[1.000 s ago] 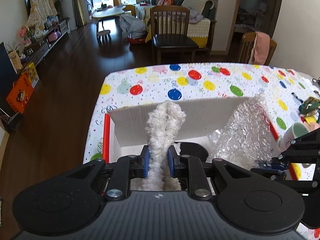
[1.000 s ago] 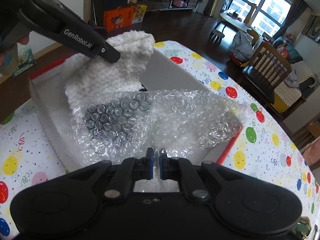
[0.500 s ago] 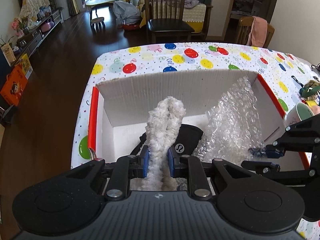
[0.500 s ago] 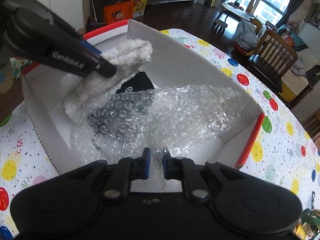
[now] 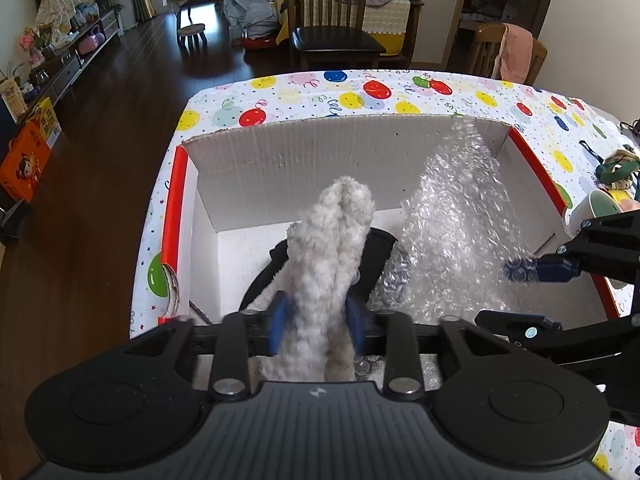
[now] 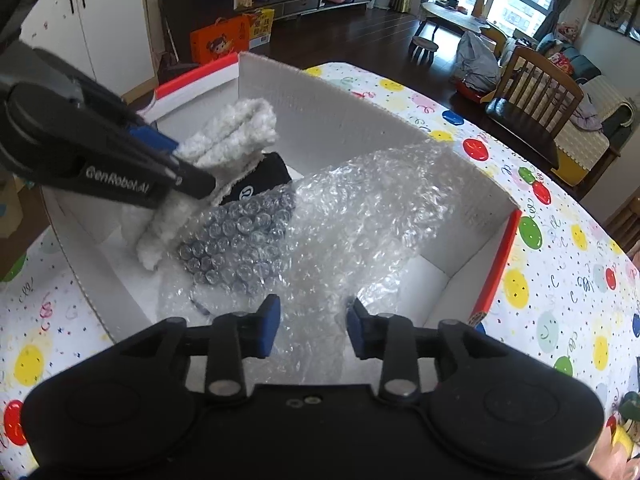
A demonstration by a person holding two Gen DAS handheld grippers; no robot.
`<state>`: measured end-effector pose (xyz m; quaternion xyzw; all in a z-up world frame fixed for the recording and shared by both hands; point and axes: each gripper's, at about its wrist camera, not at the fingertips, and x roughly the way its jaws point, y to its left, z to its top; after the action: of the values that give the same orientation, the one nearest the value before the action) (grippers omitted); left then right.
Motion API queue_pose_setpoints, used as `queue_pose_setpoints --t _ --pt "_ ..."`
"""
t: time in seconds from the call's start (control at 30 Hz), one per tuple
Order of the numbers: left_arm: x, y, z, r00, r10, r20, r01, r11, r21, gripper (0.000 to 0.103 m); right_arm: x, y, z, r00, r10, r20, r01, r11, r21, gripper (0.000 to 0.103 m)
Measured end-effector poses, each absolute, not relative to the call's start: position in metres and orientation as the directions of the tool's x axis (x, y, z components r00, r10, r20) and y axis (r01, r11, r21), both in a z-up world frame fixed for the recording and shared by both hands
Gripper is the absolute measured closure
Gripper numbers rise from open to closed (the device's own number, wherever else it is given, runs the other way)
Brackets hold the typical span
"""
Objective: Organize soft objects
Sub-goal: 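Open both grippers to release the cloth and bubble wrap, then withdraw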
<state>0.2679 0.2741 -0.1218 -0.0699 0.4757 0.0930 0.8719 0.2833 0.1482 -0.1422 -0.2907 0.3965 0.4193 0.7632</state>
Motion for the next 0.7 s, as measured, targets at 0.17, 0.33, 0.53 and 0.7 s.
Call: queue_pose_setpoints --t 0.17,0.33,0.53,0.7 --pt "0.261 0.272 -0.118 0.553 0.086 -0.829 -0.225 0.973 -0.05 0.025 0.28 0.141 -0.134 0.338 0.433 -0.835 -0.865 0.492 -0.096 0.057" --pt "0.254 0.269 -0.109 0.568 0.094 -0.817 -0.224 0.974 -0.044 0.025 0.275 0.132 -0.119 0.344 0.471 -0.812 -0.858 0.51 -0.067 0.049" --pt "0.239 0.262 -0.09 0.606 0.105 -0.788 -0.22 0.975 -0.039 0.025 0.266 0.114 -0.092 0.348 0.536 -0.77 -0.85 0.526 -0.018 0.039" --pt "0.228 0.252 -0.069 0.641 0.101 -0.761 -0.205 0.978 -0.043 0.025 0.257 0.094 -0.069 0.358 0.586 -0.727 -0.84 0.543 0.024 0.029"
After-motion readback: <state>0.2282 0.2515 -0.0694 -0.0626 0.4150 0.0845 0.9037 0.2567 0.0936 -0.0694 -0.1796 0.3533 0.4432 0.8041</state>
